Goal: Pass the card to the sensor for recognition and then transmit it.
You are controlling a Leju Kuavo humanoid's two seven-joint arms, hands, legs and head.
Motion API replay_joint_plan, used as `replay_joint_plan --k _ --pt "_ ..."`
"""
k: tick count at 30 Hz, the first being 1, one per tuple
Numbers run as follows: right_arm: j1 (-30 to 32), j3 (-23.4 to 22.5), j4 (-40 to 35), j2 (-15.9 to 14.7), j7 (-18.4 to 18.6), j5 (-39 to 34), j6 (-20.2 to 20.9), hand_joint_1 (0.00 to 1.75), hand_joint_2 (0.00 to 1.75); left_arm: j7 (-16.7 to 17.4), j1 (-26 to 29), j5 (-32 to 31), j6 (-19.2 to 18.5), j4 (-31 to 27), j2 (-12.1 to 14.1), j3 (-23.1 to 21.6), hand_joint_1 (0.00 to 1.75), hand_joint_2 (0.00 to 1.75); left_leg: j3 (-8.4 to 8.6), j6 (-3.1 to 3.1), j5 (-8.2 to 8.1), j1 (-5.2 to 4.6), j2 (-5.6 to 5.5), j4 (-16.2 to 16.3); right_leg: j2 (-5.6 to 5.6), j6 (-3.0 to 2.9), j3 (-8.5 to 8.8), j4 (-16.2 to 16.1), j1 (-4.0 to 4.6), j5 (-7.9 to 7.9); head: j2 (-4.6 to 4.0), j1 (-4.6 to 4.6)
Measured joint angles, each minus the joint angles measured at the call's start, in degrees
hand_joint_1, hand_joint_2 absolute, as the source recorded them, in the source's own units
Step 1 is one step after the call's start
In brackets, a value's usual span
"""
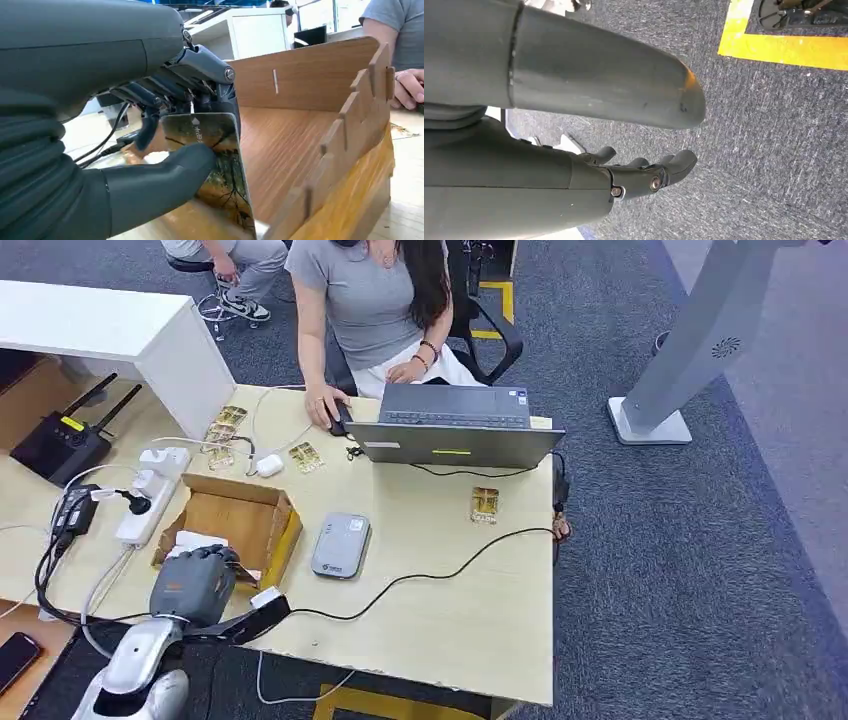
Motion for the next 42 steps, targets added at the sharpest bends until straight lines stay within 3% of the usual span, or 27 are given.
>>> replay_joint_plan --k 5,11,14,18,28,34,40,41,42 --pt "-0.01 0.00 0.00 0.00 -0.09 0.17 0.02 0.00 0.00 -0.92 -0.23 0.02 1.09 0.07 -0.22 0.00 1.75 1.75 0.00 0.00 0.00 0.00 -0.01 0.00 0.00 0.00 -0.01 0.00 0.00 0.00 0.00 -0.02" --pt "-0.04 0.11 0.00 -0.13 -0.44 1.07 0.15 0.00 0.00 -2.58 -3.00 0.39 4.90 1.20 -0.22 0.20 1.75 1.75 0.01 0.01 0.02 0.00 -0.03 0.02 -0.03 0.00 -0.01 0.00 0.00 0.02 0.00 -0.02" --pt "-0.15 0.55 0.00 -0.35 -0.55 2.05 0.50 0.00 0.00 -3.30 -7.61 0.35 7.43 3.19 -0.04 0.88 1.75 1.75 0.01 0.02 0.09 0.01 -0.14 0.03 -0.14 -0.02 0.01 0.00 0.00 0.06 0.00 -0.02" --pt "-0.45 1.18 -0.02 -0.61 -0.70 2.89 0.72 0.00 0.00 -3.37 -14.89 0.22 7.74 5.79 0.57 1.22 1.75 1.75 0.02 -0.03 0.18 0.01 -0.14 0.03 -0.16 -0.09 0.01 0.01 0.01 0.14 0.00 0.00" --pt "-1.01 3.24 -0.02 -1.27 -0.90 4.96 1.22 0.00 0.00 -0.68 -42.35 -8.75 7.43 20.81 1.92 1.07 1.75 1.75 -0.09 -0.03 0.37 0.02 -0.13 0.06 -0.12 -0.06 -0.08 0.02 0.01 0.37 0.00 -0.02" --pt "-1.10 3.37 0.00 -1.31 0.55 4.81 0.98 0.00 0.00 0.40 -48.80 -10.21 6.88 27.94 1.86 0.66 1.75 1.75 -0.12 -0.03 0.37 0.01 -0.12 0.07 -0.10 -0.06 -0.13 0.01 0.01 0.37 0.00 0.00" --pt "-1.11 3.37 -0.02 -1.31 0.66 4.74 0.87 0.00 0.00 0.81 -50.57 -10.05 7.71 32.26 1.95 0.63 1.75 1.75 -0.12 -0.03 0.37 0.02 -0.12 0.05 -0.10 -0.06 -0.14 0.01 0.01 0.37 0.00 -0.02" --pt "-1.11 3.37 -0.02 -1.31 0.66 4.74 0.87 0.00 0.00 0.81 -50.63 -9.94 7.78 32.74 1.99 0.63 0.00 1.75 -0.12 -0.03 0.37 0.02 -0.12 0.05 -0.09 -0.06 -0.14 0.01 0.01 0.37 0.00 0.00" --pt "-1.11 3.37 0.00 -1.31 0.66 4.74 0.85 0.00 0.00 0.79 -50.64 -9.92 7.91 33.13 2.01 0.63 0.00 1.75 -0.12 -0.03 0.37 0.02 -0.12 0.05 -0.10 -0.06 -0.14 0.01 0.01 0.37 0.00 -0.02"
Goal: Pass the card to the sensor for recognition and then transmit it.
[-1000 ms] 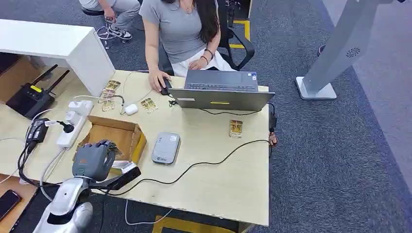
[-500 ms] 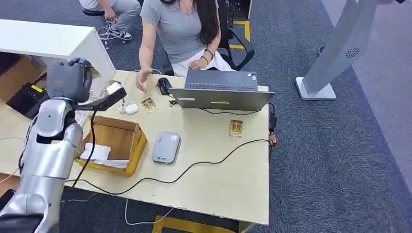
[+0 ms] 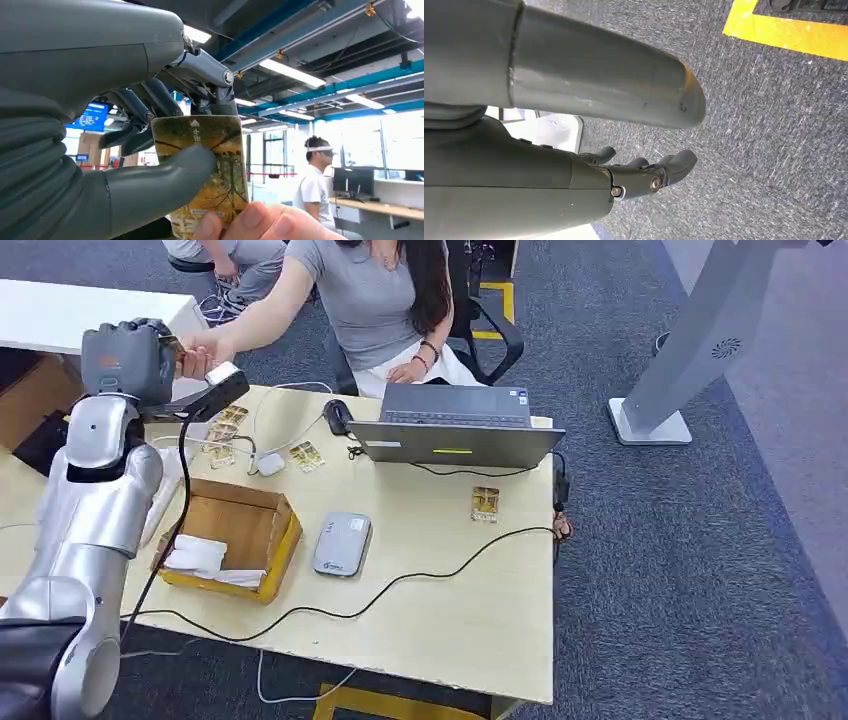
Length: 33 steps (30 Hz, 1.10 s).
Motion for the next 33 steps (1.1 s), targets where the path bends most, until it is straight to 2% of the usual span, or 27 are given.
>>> replay_joint_plan --k 2,5,8,12,13,15,16,18,21,26,28,29,31,33 --pt "-0.01 0.00 0.00 0.00 -0.04 0.00 -0.07 0.00 0.00 0.00 0.02 0.31 0.77 0.57 0.04 0.00 0.00 1.75 -0.01 0.00 0.00 0.01 0.00 0.00 0.00 0.00 0.01 0.00 0.00 0.00 0.00 0.02" --pt "0.04 0.00 0.00 0.00 -0.50 0.00 0.15 0.00 0.00 -1.18 0.31 2.36 5.23 1.01 0.26 0.00 0.00 1.75 -0.01 0.00 0.00 0.00 0.00 0.00 0.00 0.00 0.02 0.00 0.00 0.00 0.00 0.02" --pt "0.02 0.00 0.00 -0.07 -0.52 0.07 0.42 0.00 0.00 -2.84 1.75 3.68 8.16 0.83 0.68 0.00 0.00 1.75 -0.01 0.00 0.00 -0.01 0.01 -0.01 0.00 0.00 0.02 0.01 0.00 0.00 0.00 0.02" --pt "0.09 0.00 -0.02 -0.20 -0.50 0.07 0.68 0.00 0.00 -5.51 5.35 7.30 11.91 -2.69 0.94 0.09 0.00 1.75 -0.04 0.00 -0.01 -0.01 -0.01 -0.01 -0.01 0.02 0.02 0.00 0.00 -0.02 0.00 0.02" --pt "0.04 0.00 0.00 -0.22 -0.50 -0.04 0.70 0.00 0.00 -7.16 6.94 9.04 12.86 -4.40 1.01 0.26 0.00 1.75 -0.03 0.00 -0.02 -0.04 0.01 -0.04 0.00 0.02 0.04 0.00 -0.01 -0.02 0.00 0.04" --pt "0.15 0.00 0.00 -0.24 -0.55 -1.05 0.55 0.00 0.00 -14.49 12.64 18.54 17.41 -11.66 0.79 1.05 0.00 1.75 -0.02 0.02 -0.09 -0.06 0.17 -0.05 0.17 0.04 0.02 0.00 -0.03 -0.04 0.00 -0.04" --pt "0.27 -0.06 0.00 -0.24 -0.65 -1.70 0.35 0.00 0.00 -18.47 15.87 25.33 17.86 -15.60 0.22 1.70 0.00 1.75 -0.01 0.02 -0.10 -0.08 0.19 -0.07 0.21 0.04 0.03 -0.01 -0.04 -0.05 0.00 0.13" --pt "0.46 -0.44 0.00 -0.22 -0.85 -2.25 0.02 0.00 0.00 -24.01 25.02 34.54 17.64 -26.02 -1.16 3.98 0.00 1.75 0.13 0.04 -0.30 -0.16 0.46 -0.07 0.50 0.08 -0.01 -0.01 -0.16 -0.12 0.00 0.09" --pt "0.86 -0.77 0.00 -0.22 -1.05 -2.45 -0.09 0.00 0.00 -26.23 32.85 36.83 16.92 -34.00 -2.93 6.93 0.00 1.75 0.00 0.05 -0.33 -0.08 0.40 -0.04 0.45 0.11 -0.13 -0.04 -0.15 -0.17 0.00 0.11" --pt "0.73 -0.94 0.00 -0.24 -1.07 -2.56 -0.13 0.00 0.00 -27.65 36.26 37.37 15.45 -40.17 -4.35 10.38 0.00 1.75 -0.02 0.10 -0.24 -0.08 0.26 -0.05 0.23 0.12 -0.04 -0.03 -0.15 -0.16 0.00 0.04" --pt "0.73 -1.12 0.00 -0.22 -1.05 -2.93 -0.13 0.00 0.00 -28.61 37.06 40.64 15.04 -41.62 -4.85 11.10 0.00 1.75 -0.04 0.10 -0.23 -0.08 0.25 -0.07 0.21 0.11 0.03 0.00 -0.14 -0.14 0.00 0.04" --pt "0.72 -1.29 0.00 -0.22 -1.01 -3.30 -0.15 0.00 0.00 -29.95 38.40 44.24 14.99 -42.69 -5.20 11.67 0.00 1.75 0.02 0.09 -0.23 -0.09 0.28 -0.08 0.24 0.10 0.05 0.00 -0.14 -0.14 0.00 0.09" --pt "0.83 -1.83 0.00 -0.15 -0.55 -4.17 -0.52 0.00 0.00 -34.78 43.66 56.49 13.18 -46.46 -6.00 14.22 0.00 1.75 0.15 0.01 -0.38 -0.12 0.53 -0.13 0.56 0.10 0.12 0.01 -0.14 -0.16 0.00 0.11" --pt "1.31 -2.60 0.02 0.04 -0.26 -4.99 -1.05 0.00 0.00 -39.48 49.23 71.26 7.74 -49.62 -7.47 20.58 0.00 1.75 0.19 0.05 -0.43 -0.10 0.68 -0.13 0.68 0.06 0.06 -0.01 -0.14 -0.24 0.00 -0.07"
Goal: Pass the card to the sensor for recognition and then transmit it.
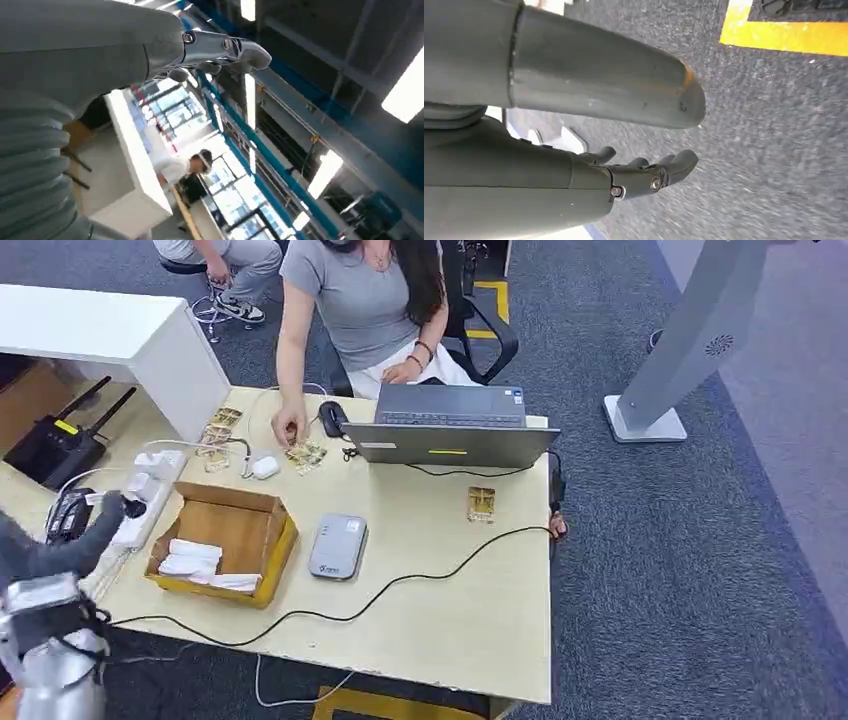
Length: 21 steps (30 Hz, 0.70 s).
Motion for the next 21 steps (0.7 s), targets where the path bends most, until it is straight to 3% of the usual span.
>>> replay_joint_plan --k 2,4,7,9,10,14,18,19,21 --pt "0.38 -0.70 0.00 0.15 0.17 -0.35 -0.26 0.00 0.00 -1.39 3.60 10.33 -10.74 -1.70 -1.58 8.61 0.00 1.75 -0.05 0.03 -0.07 0.00 -0.12 0.00 -0.13 0.03 -0.01 0.00 0.00 -0.14 0.00 0.04" --pt "0.52 -1.16 0.04 0.33 0.28 -0.63 -0.46 0.00 0.00 -1.59 4.18 15.46 -20.98 -1.36 -3.24 17.05 0.00 1.75 -0.15 0.03 -0.07 0.04 -0.42 0.01 -0.40 0.07 0.01 -0.01 0.03 -0.22 0.00 0.11" --pt "0.41 -1.99 0.07 0.77 0.22 -1.14 -1.01 0.00 0.00 3.12 3.23 22.30 -37.31 5.63 -4.73 31.74 0.00 1.75 0.03 -0.08 -0.14 0.02 -0.28 -0.06 -0.27 0.01 0.09 0.00 0.02 -0.28 0.00 0.09" --pt "0.60 -2.40 0.15 0.98 -0.33 -1.20 -1.07 0.00 0.00 6.28 1.92 25.31 -42.81 13.38 -4.88 40.26 0.00 1.75 0.10 -0.07 -0.13 0.02 -0.21 -0.06 -0.21 0.00 0.11 0.00 0.02 -0.27 0.00 0.07" --pt "0.68 -2.62 0.15 1.03 -0.67 -1.18 -1.07 0.00 0.00 8.47 1.09 27.15 -44.53 18.55 -4.86 44.21 0.00 0.00 0.11 -0.07 -0.13 0.01 -0.25 -0.09 -0.26 0.00 0.15 0.00 0.02 -0.27 0.00 0.02" --pt "0.61 -2.86 0.24 1.29 -1.40 -0.54 -0.81 0.00 0.00 17.74 -0.80 31.93 -45.60 41.38 -4.33 56.67 0.00 0.00 0.21 -0.07 -0.14 0.00 -0.30 -0.10 -0.30 -0.05 0.26 0.00 -0.02 -0.32 0.00 -0.04" --pt "0.55 -2.86 0.26 1.42 -0.42 0.44 -0.96 0.00 0.00 17.43 -1.04 28.17 -39.59 58.56 -6.52 61.71 0.00 0.00 0.18 0.03 -0.19 -0.12 -0.60 -0.08 -0.65 0.11 0.25 -0.08 -0.11 -0.42 0.00 -0.02" --pt "0.46 -2.86 0.26 1.44 -0.15 0.57 -1.07 0.00 1.75 16.83 -1.10 26.74 -38.21 62.20 -7.37 61.86 0.00 1.75 0.19 0.04 -0.19 -0.16 -0.67 -0.07 -0.72 0.12 0.29 -0.10 -0.13 -0.43 0.00 0.02" --pt "0.38 -2.86 0.28 1.57 -0.04 0.55 -1.25 0.00 1.75 16.55 -1.45 24.95 -36.09 67.75 -8.53 62.13 0.00 1.75 0.18 0.09 -0.22 -0.10 -0.68 -0.02 -0.73 0.13 0.33 -0.13 -0.12 -0.42 0.00 0.31"
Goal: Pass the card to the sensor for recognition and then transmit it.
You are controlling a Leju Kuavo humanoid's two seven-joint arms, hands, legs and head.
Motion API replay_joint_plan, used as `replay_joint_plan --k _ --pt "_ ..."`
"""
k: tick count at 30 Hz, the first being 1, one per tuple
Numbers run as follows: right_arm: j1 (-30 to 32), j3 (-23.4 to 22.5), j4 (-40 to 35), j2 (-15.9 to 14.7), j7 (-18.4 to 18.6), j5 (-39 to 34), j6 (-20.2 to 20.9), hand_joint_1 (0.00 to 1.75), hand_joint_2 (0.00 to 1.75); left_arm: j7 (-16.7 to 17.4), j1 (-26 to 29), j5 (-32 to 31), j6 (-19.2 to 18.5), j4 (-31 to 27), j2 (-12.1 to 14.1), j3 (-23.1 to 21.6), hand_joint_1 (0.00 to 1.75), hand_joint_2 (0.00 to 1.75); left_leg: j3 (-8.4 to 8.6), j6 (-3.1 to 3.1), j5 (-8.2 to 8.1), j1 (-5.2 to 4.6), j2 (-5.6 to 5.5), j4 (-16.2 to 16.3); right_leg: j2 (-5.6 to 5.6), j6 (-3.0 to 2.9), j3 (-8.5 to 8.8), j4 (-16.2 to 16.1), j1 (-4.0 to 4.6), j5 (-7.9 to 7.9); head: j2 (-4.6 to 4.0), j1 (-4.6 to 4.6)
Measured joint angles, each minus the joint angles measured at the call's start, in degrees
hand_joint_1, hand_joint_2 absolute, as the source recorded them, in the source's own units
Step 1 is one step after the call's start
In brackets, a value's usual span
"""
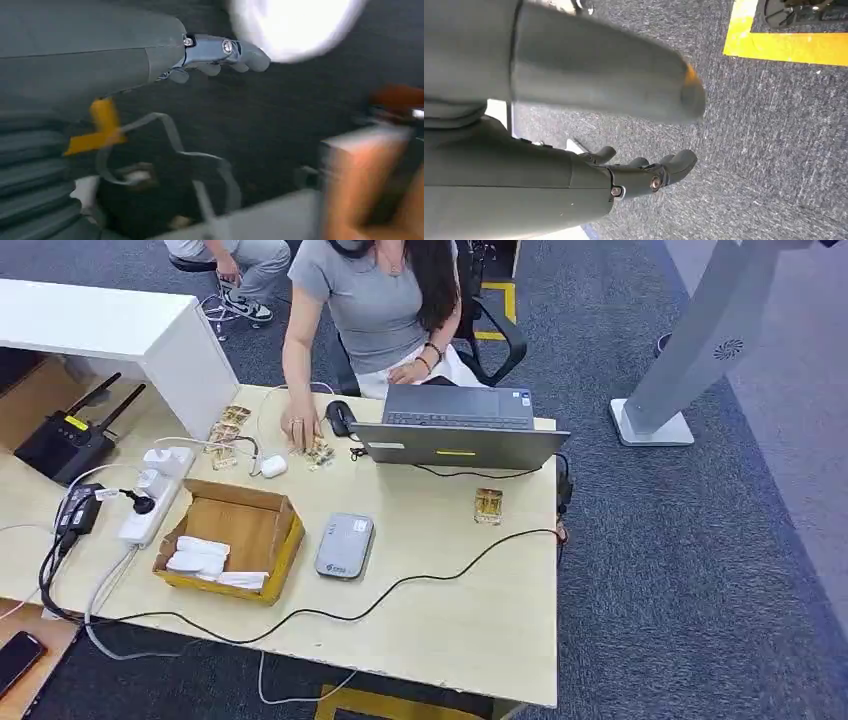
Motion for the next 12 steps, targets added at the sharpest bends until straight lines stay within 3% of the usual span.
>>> replay_joint_plan --k 3,4,5,12 --pt "0.25 1.60 -0.15 0.00 -0.15 -2.36 0.04 0.00 1.75 0.42 -0.45 -1.44 1.48 5.99 -0.37 -0.44 0.00 1.75 0.02 0.01 0.00 -0.04 0.00 0.04 0.01 0.08 0.04 -0.01 -0.01 0.05 0.00 0.00" --pt "0.39 2.28 -0.26 0.00 -0.15 -3.46 0.09 0.00 1.75 0.61 -0.45 -1.75 1.66 7.17 -0.44 -1.05 0.00 0.00 0.02 0.01 0.00 -0.03 0.01 0.04 0.02 0.07 0.07 -0.01 -0.01 0.06 0.00 0.00" --pt "0.52 3.04 -0.39 -0.02 -0.20 -4.73 0.11 0.00 0.00 1.03 -0.45 -2.03 1.83 8.30 -0.55 -1.60 0.00 0.00 0.02 0.01 0.00 0.00 0.01 0.05 0.02 0.07 0.08 -0.01 -0.01 0.09 0.00 0.00" --pt "1.56 9.16 -1.44 -0.39 -0.37 -13.93 0.79 0.00 0.00 3.50 -0.26 -3.43 3.36 12.17 -0.61 -8.00 0.00 0.00 0.03 -0.01 0.01 0.07 0.01 0.04 0.02 0.07 0.07 0.00 0.05 0.08 0.00 0.00"
